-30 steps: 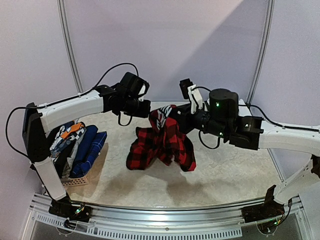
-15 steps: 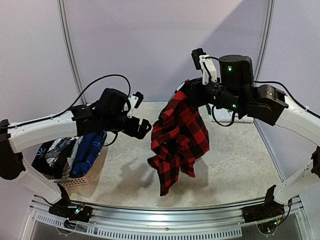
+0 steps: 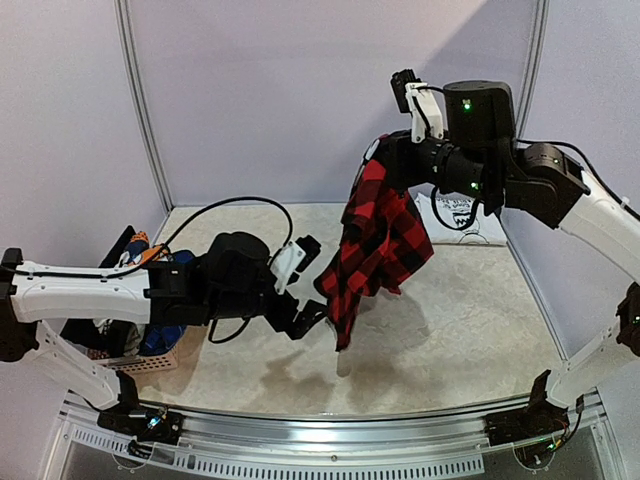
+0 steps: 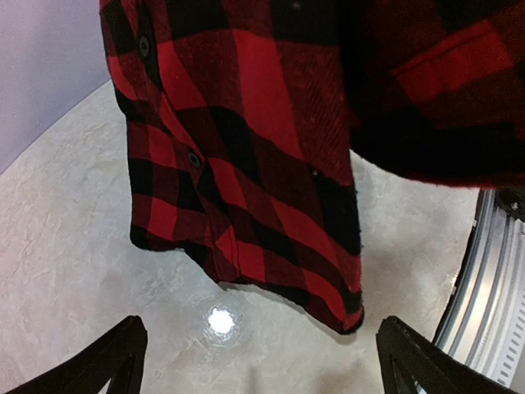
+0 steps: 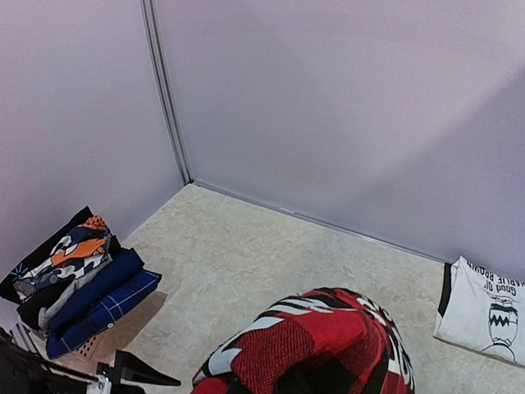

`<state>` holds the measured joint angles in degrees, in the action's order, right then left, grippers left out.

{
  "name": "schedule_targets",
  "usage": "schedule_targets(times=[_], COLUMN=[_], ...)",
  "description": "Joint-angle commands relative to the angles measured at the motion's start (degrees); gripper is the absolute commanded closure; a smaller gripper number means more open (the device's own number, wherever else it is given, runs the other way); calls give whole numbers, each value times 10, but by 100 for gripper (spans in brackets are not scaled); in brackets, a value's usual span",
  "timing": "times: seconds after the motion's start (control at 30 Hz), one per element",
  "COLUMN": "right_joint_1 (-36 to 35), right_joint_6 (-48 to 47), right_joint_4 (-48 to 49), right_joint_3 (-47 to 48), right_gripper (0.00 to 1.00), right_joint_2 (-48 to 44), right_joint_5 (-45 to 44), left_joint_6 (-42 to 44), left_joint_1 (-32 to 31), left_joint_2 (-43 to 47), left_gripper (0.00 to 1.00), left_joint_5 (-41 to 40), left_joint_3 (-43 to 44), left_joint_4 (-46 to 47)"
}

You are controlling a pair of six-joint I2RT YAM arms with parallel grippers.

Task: Fold and stack the mixed laundry pile
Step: Place the crumpled shirt at the center of the board.

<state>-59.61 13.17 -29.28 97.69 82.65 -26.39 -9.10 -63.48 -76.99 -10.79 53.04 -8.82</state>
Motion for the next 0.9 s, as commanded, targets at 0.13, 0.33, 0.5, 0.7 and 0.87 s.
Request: schedule_targets(times=[0.13, 0.33, 0.5, 0.7, 0.87], right_joint_1=[-2, -2, -1, 10, 29], right_joint_6=[-17, -12, -10, 7, 41], right_joint_4=[-16, -35, -44, -81, -151], right_joint_3=[66, 60, 19, -65, -128], right_gripper=[100, 100, 100, 100, 100], right_joint_2=[31, 16, -29, -121, -203], right_joint_5=[-27, -29, -38, -39, -73], left_joint_6=[-10, -17, -9, -42, -63], left_joint_1=[-36, -54, -71, -71, -72], left_joint_2=[-122, -175, -102, -3, 64], left_gripper=[3, 100, 100, 100, 100], left_joint_5=[-43, -148, -208, -168, -102], left_joint_3=[29, 74, 74, 117, 131], left_joint_4=[134, 118, 10, -193, -270])
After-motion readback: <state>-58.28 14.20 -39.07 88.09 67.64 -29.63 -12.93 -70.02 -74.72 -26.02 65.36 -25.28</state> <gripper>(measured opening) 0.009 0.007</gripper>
